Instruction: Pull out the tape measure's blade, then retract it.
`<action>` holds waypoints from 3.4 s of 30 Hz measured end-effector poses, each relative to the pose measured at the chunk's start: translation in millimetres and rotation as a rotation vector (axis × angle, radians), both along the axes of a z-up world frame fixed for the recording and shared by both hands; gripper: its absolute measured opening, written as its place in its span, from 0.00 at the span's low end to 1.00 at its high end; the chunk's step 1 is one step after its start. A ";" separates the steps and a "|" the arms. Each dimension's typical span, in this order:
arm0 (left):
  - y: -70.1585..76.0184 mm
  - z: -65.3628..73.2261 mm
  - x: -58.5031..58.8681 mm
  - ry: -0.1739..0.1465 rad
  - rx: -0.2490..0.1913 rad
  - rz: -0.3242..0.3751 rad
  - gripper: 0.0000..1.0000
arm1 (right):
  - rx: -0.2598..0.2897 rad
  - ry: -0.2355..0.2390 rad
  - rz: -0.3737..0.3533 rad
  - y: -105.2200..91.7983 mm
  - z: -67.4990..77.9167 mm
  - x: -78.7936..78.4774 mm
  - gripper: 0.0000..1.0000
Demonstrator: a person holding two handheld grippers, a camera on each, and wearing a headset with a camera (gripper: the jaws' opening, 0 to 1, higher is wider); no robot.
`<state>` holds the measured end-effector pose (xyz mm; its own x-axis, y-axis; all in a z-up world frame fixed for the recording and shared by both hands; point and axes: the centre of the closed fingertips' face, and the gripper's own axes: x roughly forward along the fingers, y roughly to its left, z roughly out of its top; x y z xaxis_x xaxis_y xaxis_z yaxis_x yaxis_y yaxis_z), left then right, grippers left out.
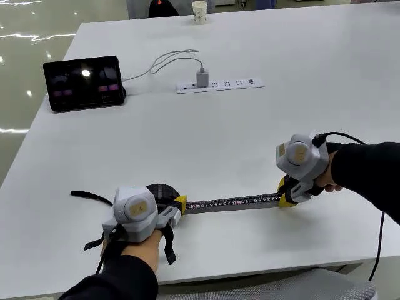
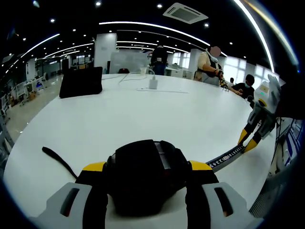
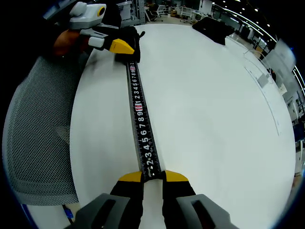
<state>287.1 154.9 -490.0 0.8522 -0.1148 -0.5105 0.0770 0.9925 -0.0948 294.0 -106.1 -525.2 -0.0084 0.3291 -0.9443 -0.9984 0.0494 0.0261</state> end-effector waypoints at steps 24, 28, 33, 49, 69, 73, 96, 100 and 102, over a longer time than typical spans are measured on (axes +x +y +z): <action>-1.3 -0.1 -0.1 0.002 0.003 -0.002 0.61 | 0.010 -0.027 0.114 5.9 1.4 -3.8 0.11; -1.0 -0.3 -0.1 0.003 0.003 -0.002 0.61 | 0.009 -0.027 0.125 7.9 0.8 -3.8 0.11; -1.0 -0.5 -0.2 0.003 0.003 -0.002 0.61 | 0.012 -0.021 0.110 9.7 0.6 -3.7 0.11; 0.3 -0.8 -0.5 0.002 0.003 -0.003 0.61 | 0.006 -0.015 0.081 14.4 0.3 -4.1 0.11; -0.5 -0.5 -0.3 0.003 0.004 -0.004 0.61 | -0.016 -0.005 0.025 18.5 0.2 -2.5 0.11; -0.3 -0.5 0.1 0.005 0.004 -0.004 0.61 | -0.018 -0.008 0.030 19.9 -0.1 -2.0 0.11; -0.9 0.1 -0.8 0.003 0.004 -0.008 0.61 | -0.027 -0.006 0.014 27.2 -0.1 -3.1 0.11; -1.0 0.4 -1.1 0.003 0.003 -0.008 0.61 | -0.024 -0.003 -0.001 28.6 0.4 -3.4 0.11; -1.0 0.5 -1.0 0.002 0.003 -0.009 0.61 | -0.024 -0.004 -0.005 29.4 0.6 -3.6 0.11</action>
